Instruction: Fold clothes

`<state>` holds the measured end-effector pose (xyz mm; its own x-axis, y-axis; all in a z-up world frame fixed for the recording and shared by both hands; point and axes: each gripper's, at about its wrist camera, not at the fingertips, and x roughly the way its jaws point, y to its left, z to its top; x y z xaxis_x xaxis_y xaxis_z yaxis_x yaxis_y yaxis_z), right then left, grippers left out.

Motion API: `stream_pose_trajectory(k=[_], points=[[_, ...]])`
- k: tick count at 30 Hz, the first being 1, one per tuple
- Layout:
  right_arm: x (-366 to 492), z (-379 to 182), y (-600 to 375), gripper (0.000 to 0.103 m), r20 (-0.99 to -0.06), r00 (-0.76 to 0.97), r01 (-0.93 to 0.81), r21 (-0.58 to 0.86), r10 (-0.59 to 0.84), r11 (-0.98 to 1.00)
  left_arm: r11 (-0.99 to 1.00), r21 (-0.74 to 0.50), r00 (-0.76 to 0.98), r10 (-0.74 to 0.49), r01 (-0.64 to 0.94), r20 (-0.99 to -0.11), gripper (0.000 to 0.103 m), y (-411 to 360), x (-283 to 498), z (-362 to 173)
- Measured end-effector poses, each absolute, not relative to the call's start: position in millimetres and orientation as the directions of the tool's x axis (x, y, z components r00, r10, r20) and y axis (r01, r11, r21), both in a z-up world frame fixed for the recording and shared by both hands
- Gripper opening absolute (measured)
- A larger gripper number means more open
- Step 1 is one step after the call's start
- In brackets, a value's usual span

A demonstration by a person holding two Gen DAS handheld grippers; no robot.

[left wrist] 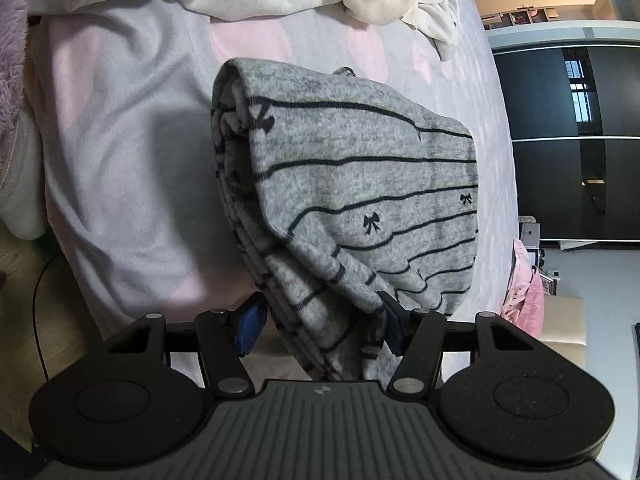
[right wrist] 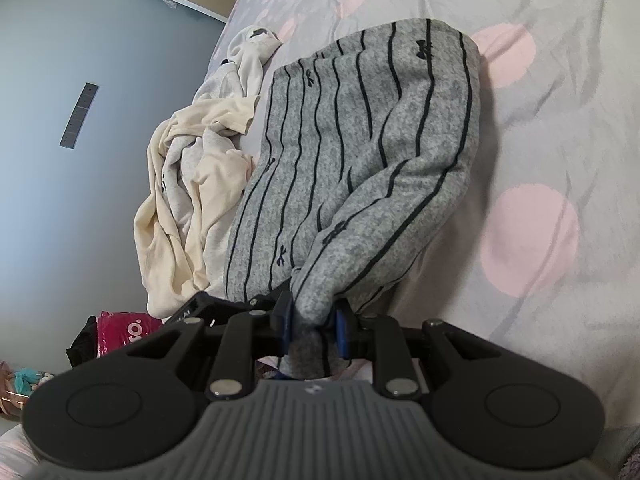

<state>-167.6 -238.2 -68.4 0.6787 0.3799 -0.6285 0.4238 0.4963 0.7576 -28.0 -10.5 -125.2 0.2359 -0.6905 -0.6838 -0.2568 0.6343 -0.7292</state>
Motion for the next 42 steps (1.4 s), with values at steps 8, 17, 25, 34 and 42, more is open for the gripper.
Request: stream_pose_trajectory(k=[8, 17, 25, 34, 42], points=[[-172.9, -73.0, -239.9, 0.023, -0.640, 0.659, 0.446, 0.756, 0.396, 0.479, 0.614, -0.737, 0.304, -0.671, -0.284, -0.676, 0.059, 6.0, -27.9, -117.2], [-178.0, -77.6, -245.3, 0.023, -0.599, 0.678, 0.457, 0.798, 0.426, 0.394, 0.579, -0.735, 0.255, -0.696, -0.352, -0.671, 0.061, -0.4, -23.5, -146.8], [-178.9, -81.2, -247.8, 0.023, -0.584, 0.679, 0.470, 0.812, 0.446, 0.346, 0.566, -0.759, 0.239, -0.727, -0.323, -0.644, 0.054, -16.6, -9.5, -149.5], [-178.0, -85.6, -241.1, 0.023, -0.663, 0.599, 0.497, 0.748, 0.449, 0.440, 0.680, -0.718, 0.219, -0.685, -0.148, -0.695, 0.018, -18.5, -2.3, -129.2], [-173.3, -81.1, -216.4, 0.021, -0.634, 0.560, 0.423, 0.772, 0.533, 0.474, 0.785, -0.617, 0.239, -0.611, 0.057, -0.755, 0.016, -3.7, -9.8, -76.2]])
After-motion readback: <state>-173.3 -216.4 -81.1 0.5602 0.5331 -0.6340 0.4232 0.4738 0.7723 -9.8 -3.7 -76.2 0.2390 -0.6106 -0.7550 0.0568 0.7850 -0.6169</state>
